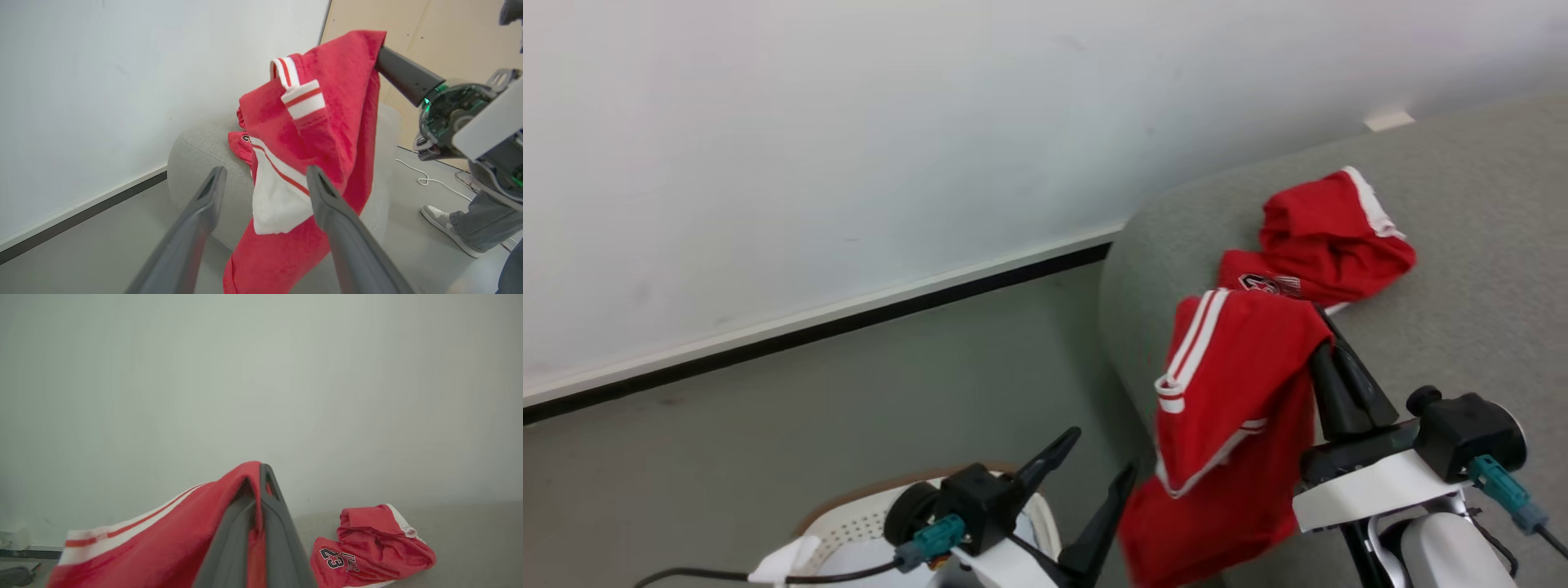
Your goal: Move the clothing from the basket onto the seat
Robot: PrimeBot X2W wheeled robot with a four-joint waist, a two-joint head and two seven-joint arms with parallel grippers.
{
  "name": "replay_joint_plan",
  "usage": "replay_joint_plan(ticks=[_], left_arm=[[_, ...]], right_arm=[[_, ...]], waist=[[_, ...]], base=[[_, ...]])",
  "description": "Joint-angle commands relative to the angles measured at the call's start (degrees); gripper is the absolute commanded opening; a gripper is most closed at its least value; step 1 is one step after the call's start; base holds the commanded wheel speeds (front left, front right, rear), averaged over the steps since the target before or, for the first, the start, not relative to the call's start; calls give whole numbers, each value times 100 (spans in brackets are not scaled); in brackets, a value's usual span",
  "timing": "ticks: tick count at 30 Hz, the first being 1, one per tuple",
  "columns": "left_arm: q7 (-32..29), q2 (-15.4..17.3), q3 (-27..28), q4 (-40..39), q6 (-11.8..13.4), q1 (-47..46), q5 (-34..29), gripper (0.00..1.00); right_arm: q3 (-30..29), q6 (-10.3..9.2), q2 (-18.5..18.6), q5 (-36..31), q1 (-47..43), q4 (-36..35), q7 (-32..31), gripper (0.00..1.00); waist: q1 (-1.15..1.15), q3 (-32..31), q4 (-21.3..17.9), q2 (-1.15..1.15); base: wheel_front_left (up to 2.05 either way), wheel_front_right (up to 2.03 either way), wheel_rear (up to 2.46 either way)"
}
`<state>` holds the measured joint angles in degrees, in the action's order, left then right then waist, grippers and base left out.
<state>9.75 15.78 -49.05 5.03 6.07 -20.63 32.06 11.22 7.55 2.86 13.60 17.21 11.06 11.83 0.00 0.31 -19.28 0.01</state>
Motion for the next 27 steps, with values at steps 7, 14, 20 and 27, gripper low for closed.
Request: replay_joint_plan(ticks=[7, 14, 20, 27], left_arm=[[40, -17, -80, -20, -90, -293, -186, 100], [-70, 177, -30, -182, -283, -818, -323, 100], [-196, 414, 112, -393, -444, -1392, -478, 100], [-204, 522, 278, -536, -557, -1871, -523, 100]], right_arm=[[-406, -13, 5, -109, -69, -556, -309, 0], [-943, -13, 5, -248, 927, -961, -721, 0], [-1689, -14, 135, -428, 2657, -765, -1459, 0], [-2835, -14, 838, -1120, 4389, -111, -1960, 0]], waist=[[0, 621, -248, -1], [0, 1517, 80, -1], [0, 2432, 375, -1], [0, 3159, 702, -1]], base=[[0, 0, 0], [0, 0, 0], [0, 0, 0], [0, 0, 0]])
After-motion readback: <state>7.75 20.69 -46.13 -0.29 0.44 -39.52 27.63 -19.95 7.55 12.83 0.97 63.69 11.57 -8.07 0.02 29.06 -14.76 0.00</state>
